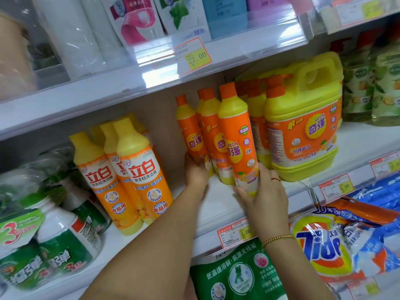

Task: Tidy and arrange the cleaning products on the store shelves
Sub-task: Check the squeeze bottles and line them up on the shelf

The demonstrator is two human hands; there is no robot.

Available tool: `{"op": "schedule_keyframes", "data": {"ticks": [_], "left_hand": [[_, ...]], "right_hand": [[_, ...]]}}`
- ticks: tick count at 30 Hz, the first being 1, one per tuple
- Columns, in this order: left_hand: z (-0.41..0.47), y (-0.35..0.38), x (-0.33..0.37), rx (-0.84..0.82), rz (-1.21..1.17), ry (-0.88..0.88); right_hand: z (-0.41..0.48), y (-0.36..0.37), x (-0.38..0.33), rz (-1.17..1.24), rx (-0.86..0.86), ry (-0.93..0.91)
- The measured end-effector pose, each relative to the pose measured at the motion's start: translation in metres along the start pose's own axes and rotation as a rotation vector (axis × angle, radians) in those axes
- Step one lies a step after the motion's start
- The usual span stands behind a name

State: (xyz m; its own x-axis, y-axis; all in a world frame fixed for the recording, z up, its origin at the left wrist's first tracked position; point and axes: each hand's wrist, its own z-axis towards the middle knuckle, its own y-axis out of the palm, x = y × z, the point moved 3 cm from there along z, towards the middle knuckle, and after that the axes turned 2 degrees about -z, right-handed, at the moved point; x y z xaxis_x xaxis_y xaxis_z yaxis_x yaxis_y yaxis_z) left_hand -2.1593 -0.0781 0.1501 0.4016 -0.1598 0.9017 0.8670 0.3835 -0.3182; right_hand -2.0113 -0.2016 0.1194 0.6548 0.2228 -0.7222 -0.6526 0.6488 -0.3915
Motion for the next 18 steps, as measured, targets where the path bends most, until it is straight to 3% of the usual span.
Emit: {"op": "schedule_keyframes", "data": {"ticks": [3, 5, 8, 10, 12, 18], "left_hand": [[-0.010, 0.000, 0.006, -0.036, -0.018, -0.087], [-0.024, -0.008, 0.017, 0.047, 0.007, -0.135], [-0.064, -0.026, 0.041, 0.144, -0.101, -0.034], [-0.106, -0.031, 0.047, 0.002, -0.155, 0.063], [-0.132, -0.030, 0.040, -0.123, -0.059, 0.123], [-0.109, -0.026, 0.027, -0.098, 0.165, 0.090]], "right_hand": [[0.000, -0.003, -0.001, 0.086, -0.055, 0.035], [0.000, -0.006, -0.002, 0.122, -0.126, 0.025], [0.000, -0.006, -0.001, 0.059, -0.229, -0.037], [0.000, -0.003, -0.001, -0.053, -0.223, -0.121], [0.000, 0.001, -0.002, -0.159, -0.183, -0.183], [-0.004, 0.007, -0.007, -0.228, -0.250, -0.290]]}}
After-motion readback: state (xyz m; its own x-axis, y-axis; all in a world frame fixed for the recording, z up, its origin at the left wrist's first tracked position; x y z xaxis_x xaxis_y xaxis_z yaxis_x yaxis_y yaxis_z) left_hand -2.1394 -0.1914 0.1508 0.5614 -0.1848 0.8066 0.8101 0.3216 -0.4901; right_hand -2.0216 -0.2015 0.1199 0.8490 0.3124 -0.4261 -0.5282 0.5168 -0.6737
